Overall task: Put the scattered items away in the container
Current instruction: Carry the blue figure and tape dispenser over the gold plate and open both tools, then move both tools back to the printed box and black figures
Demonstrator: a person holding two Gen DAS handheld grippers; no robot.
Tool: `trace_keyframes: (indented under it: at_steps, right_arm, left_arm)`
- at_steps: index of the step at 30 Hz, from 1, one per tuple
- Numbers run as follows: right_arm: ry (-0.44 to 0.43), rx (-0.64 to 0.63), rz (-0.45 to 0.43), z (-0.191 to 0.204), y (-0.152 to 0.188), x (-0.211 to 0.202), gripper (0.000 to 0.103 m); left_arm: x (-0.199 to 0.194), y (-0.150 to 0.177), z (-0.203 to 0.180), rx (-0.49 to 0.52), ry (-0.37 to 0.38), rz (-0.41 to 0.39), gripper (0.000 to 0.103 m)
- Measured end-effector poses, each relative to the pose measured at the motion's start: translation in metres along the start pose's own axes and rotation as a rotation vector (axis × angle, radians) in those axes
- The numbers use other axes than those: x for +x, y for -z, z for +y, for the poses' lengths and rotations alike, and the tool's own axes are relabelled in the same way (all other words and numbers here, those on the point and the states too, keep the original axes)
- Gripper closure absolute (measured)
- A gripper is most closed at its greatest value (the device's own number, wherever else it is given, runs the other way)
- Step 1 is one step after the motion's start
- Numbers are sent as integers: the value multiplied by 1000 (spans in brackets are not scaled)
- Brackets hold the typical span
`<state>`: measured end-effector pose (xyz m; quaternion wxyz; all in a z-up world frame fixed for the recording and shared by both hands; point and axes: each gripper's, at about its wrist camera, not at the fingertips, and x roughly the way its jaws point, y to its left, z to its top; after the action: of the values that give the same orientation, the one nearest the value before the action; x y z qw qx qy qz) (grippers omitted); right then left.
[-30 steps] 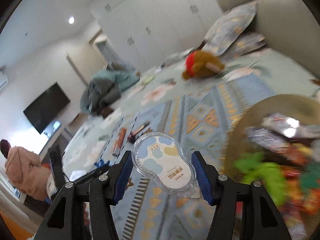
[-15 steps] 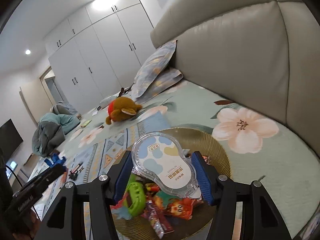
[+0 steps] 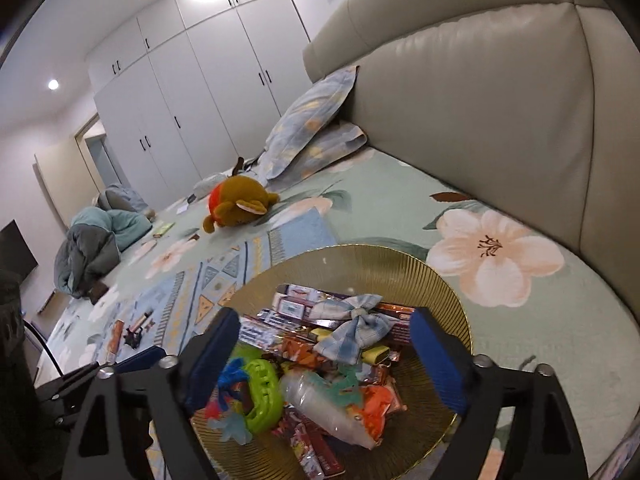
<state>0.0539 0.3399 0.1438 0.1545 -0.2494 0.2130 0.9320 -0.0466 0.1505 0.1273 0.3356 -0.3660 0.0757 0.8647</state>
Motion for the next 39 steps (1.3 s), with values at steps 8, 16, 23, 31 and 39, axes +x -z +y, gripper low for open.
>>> trace_keyframes:
  at_steps: [8, 16, 23, 31, 39]
  right_arm:
    - [-141, 46, 53, 41, 6, 11, 11]
    - [-441, -93, 124, 162, 27, 40, 8]
    - [-397, -225, 194, 245, 42, 138, 8]
    - [-336, -560, 421, 333, 97, 278, 17]
    - [-254, -699, 405, 359, 120, 315, 23]
  left_arm:
    - [-12, 17, 67, -121, -75, -11, 44]
    - [-34, 62, 209, -531, -241, -75, 44]
    - [-15, 68, 296, -583, -491, -64, 44]
    - [37, 79, 355, -658, -607, 34, 44]
    - [49, 72, 373, -687, -672, 15, 44]
